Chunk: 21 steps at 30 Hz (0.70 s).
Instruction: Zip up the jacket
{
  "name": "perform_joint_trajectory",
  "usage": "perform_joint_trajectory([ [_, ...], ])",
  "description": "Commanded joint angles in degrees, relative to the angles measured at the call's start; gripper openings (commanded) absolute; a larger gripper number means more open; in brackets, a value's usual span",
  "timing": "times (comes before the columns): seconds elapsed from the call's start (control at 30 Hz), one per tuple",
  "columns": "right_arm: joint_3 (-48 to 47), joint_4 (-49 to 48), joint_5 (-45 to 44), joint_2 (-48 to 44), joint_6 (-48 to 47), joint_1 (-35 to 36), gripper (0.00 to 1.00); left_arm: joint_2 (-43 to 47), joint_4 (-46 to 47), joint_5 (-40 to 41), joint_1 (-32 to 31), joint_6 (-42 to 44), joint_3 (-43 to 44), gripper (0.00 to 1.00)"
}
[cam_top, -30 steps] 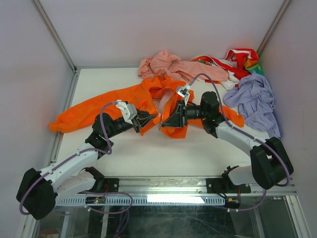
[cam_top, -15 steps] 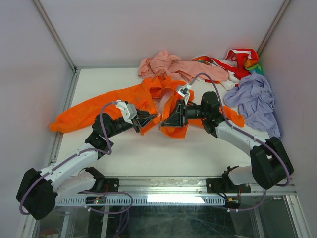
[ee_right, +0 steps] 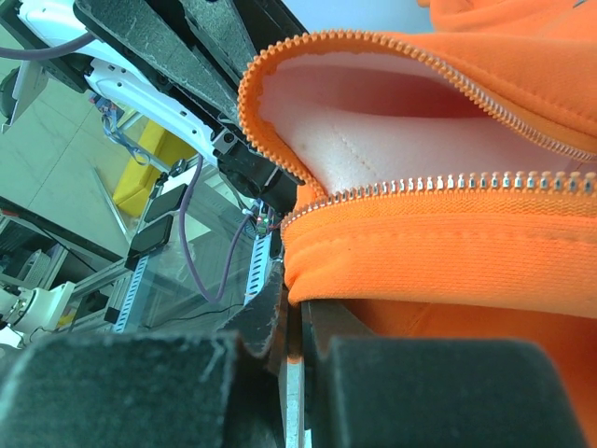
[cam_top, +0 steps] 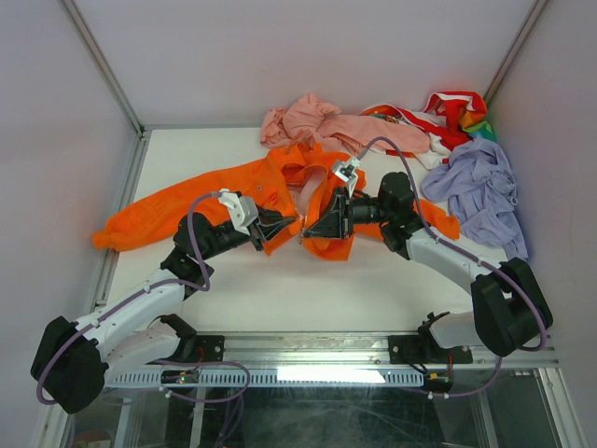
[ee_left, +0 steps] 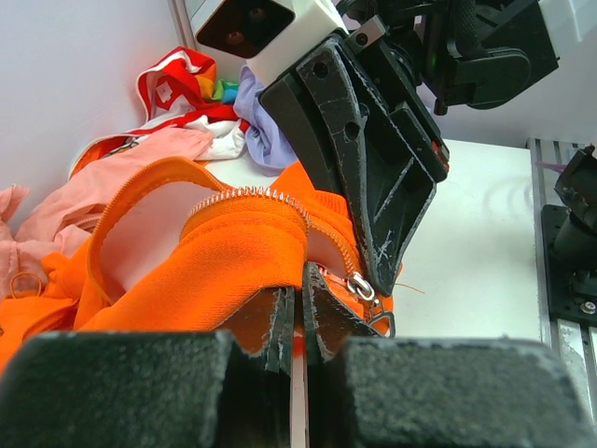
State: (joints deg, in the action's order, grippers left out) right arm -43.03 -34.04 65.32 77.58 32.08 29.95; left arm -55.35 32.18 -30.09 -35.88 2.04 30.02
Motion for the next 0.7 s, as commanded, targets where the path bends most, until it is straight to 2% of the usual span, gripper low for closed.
perform_joint_trajectory([
  [0.0,-1.8,-4.7,-0.1,-0.7,0.9,0.5,0.0,1.3,3.9,-3.2,0.2,-0.2,-0.1,0.0],
  [0.33,-3.8,-6.4,0.3,0.7,1.2,0.4,0.0,1.6,0.1,-7.0,0.2,-0.7,0.2,0.0],
  [0.57,-5.0,-7.4,1.0,2.6,0.7,0.2,0.0,3.0,-0.3,-5.8,0.3,-5.3,-0.5,0.0],
  [0.6,-5.2,-7.5,1.2,2.6,0.7,0.3,0.0,2.9,-0.5,-4.3,0.3,-6.8,-0.4,0.04],
  [0.67,-5.2,-7.7,1.4,2.4,0.6,0.3,0.0,3.2,-0.9,0.6,0.4,-11.1,-0.3,0.2],
])
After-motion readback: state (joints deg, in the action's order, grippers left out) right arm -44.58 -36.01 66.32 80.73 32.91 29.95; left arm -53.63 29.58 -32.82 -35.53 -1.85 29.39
